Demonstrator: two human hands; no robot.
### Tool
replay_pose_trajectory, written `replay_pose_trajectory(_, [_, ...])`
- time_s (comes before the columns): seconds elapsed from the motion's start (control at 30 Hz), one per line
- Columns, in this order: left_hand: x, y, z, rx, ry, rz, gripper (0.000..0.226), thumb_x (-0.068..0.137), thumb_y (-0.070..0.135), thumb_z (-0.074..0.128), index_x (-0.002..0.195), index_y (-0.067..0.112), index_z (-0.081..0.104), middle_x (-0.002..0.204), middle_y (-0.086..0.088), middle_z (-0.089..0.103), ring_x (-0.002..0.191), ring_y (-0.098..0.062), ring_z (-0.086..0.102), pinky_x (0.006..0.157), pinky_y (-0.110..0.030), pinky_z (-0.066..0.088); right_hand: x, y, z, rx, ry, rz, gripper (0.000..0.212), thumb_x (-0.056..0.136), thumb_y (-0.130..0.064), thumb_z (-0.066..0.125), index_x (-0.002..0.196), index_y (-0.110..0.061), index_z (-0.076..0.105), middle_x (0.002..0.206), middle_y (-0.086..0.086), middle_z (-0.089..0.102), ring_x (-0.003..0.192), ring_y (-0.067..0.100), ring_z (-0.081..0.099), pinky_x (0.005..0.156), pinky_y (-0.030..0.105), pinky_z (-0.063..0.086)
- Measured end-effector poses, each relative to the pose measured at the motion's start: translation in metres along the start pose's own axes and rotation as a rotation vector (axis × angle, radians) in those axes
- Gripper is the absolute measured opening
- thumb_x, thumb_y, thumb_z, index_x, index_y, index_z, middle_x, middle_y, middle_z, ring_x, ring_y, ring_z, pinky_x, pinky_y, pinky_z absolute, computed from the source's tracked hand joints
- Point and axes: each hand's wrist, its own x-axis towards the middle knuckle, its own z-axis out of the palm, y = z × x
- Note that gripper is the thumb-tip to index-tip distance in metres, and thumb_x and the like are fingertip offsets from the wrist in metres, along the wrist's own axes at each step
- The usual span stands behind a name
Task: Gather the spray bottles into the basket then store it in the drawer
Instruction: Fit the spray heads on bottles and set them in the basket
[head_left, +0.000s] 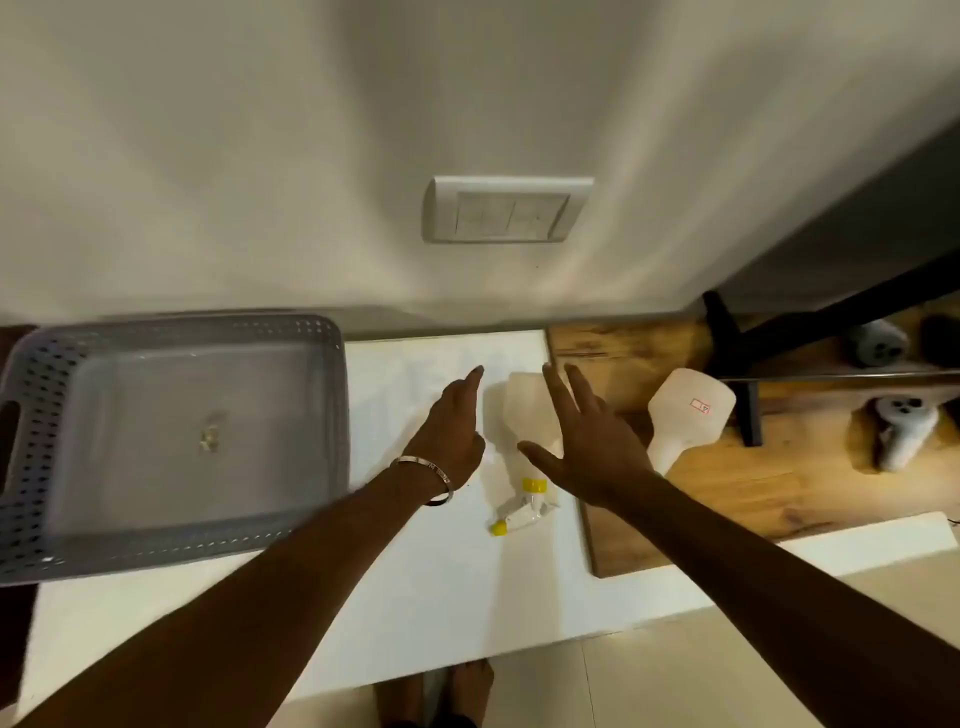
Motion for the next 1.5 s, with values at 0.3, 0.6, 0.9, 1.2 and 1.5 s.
replay_pose_trajectory(0.3, [0.033, -0.007, 0.049, -0.199, 0.007, 0.001, 0.078, 0.091, 0.004, 0.059, 0.153, 0.017, 0.013, 0.158, -0.005, 0.026, 0.143, -0.023, 0.03, 0.117, -0.036, 0.029, 0.033, 0.013, 0.049, 0.401, 0.138, 0.062, 0.106, 0.079, -0.051, 0.075, 0.158, -0.03, 0.007, 0.161, 0.012, 0.02, 0.118, 0.036, 0.058, 0.085, 0.034, 0.051])
replay_pose_trajectory(0.6, [0.009, 0.005, 0.015, -0.466, -0.202, -0.068, 0.067, 0.095, 0.003, 0.052, 0.148, 0.035, 0.027, 0.152, 0.003, 0.034, 0.139, -0.02, 0.039, 0.11, -0.033, 0.04, 0.009, 0.0, 0.031, 1.202, -0.083, 0.413, 0.077, 0.086, -0.046, 0.071, 0.144, -0.051, 0.021, 0.129, -0.002, 0.049, 0.101, 0.017, 0.065, 0.064, 0.029, 0.062])
replay_pose_trajectory(0.9, [-0.046, 0.016, -0.047, -0.592, -0.061, -0.068, 0.068, 0.091, 0.017, 0.062, 0.149, 0.032, 0.027, 0.145, 0.013, 0.042, 0.132, -0.003, 0.039, 0.094, -0.005, 0.04, -0.011, -0.051, -0.023, 1.65, -0.357, 0.572, 0.049, 0.095, -0.057, 0.053, 0.133, -0.025, 0.055, 0.12, 0.016, 0.066, 0.094, 0.039, 0.074, 0.07, 0.039, 0.063])
replay_pose_trajectory(1.2, [-0.106, -0.042, -0.135, -0.622, 0.15, -0.136, 0.049, 0.092, 0.014, 0.061, 0.131, 0.036, 0.042, 0.135, -0.001, 0.043, 0.116, -0.018, 0.051, 0.095, -0.022, 0.047, 0.011, -0.171, -0.044, 1.24, -0.311, 0.412, 0.061, 0.098, -0.059, 0.038, 0.141, -0.018, 0.052, 0.139, 0.004, 0.057, 0.121, 0.025, 0.056, 0.093, 0.036, 0.052])
replay_pose_trajectory(1.5, [-0.169, -0.155, -0.218, -0.464, 0.2, -0.171, 0.058, 0.09, 0.017, 0.064, 0.142, 0.024, 0.039, 0.129, -0.003, 0.04, 0.115, -0.023, 0.049, 0.098, -0.033, 0.048, 0.025, -0.327, -0.004, 1.308, -0.326, 0.395, 0.027, 0.103, -0.041, 0.048, 0.122, -0.026, 0.06, 0.123, 0.008, 0.065, 0.109, 0.029, 0.065, 0.081, 0.038, 0.059])
